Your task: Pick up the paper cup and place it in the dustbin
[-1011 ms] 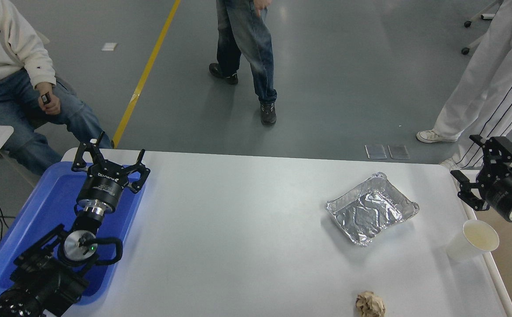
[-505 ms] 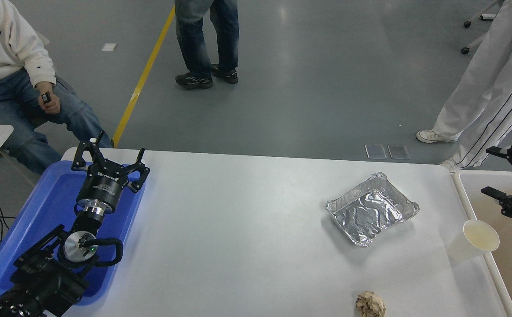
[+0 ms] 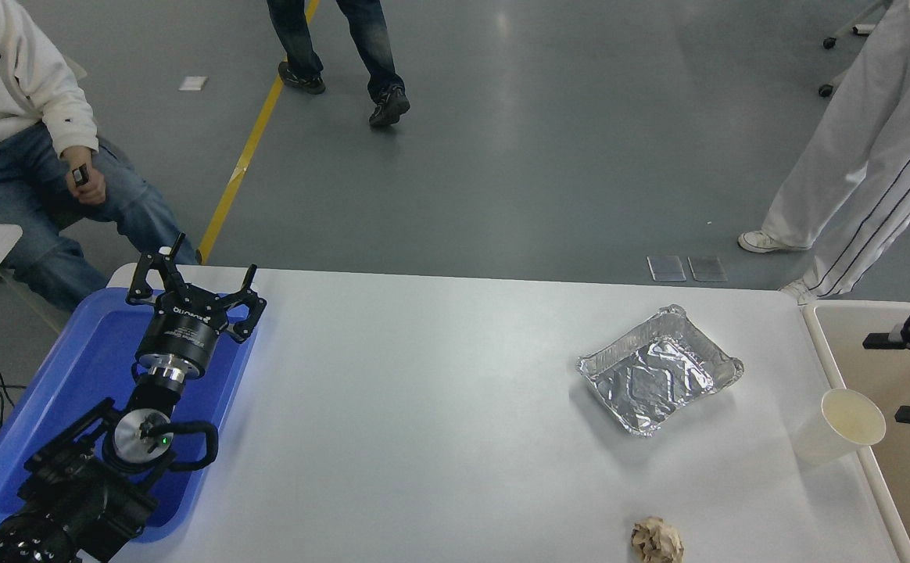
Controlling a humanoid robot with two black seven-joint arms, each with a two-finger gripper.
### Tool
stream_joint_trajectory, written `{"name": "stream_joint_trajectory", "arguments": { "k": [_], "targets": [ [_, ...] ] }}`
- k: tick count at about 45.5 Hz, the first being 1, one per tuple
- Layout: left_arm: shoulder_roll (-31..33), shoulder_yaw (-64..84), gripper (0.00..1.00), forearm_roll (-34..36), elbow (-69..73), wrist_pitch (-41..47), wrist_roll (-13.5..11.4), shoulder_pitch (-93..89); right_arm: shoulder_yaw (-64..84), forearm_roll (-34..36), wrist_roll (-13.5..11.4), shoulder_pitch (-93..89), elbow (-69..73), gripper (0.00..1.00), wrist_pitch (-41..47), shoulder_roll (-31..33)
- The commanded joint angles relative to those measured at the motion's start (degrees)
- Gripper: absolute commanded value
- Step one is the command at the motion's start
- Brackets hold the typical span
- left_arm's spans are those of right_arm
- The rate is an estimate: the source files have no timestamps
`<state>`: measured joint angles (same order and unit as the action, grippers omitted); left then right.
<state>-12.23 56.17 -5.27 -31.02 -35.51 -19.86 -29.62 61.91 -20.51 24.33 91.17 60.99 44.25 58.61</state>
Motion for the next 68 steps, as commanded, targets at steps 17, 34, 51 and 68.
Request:
{"name": "stream_joint_trajectory", "arguments": {
  "k": [17, 34, 51, 68],
  "targets": [
    [0.0, -0.1, 1.00, 0.0, 0.0, 0.0, 0.0, 0.0, 25.6, -11.9, -0.3, 31.7, 7.2, 1.00, 0.7, -19.8],
    [0.0, -0.1, 1.00, 0.1, 0.0, 0.0, 0.0, 0.0, 24.5, -18.6, -0.3, 52.8, 19.4, 1.00, 0.7, -25.4],
    [0.0, -0.1, 1.00, 0.0, 0.0, 0.1, 0.0, 0.0, 15.8, -18.5, -0.3, 57.1, 24.3, 1.00, 0.7, -28.5],
    [0.0, -0.1, 1.00, 0.0, 0.0, 0.0, 0.0, 0.0, 20.1, -17.7, -0.3, 56.1, 23.4, 1.00, 0.7, -28.7]
  ]
}}
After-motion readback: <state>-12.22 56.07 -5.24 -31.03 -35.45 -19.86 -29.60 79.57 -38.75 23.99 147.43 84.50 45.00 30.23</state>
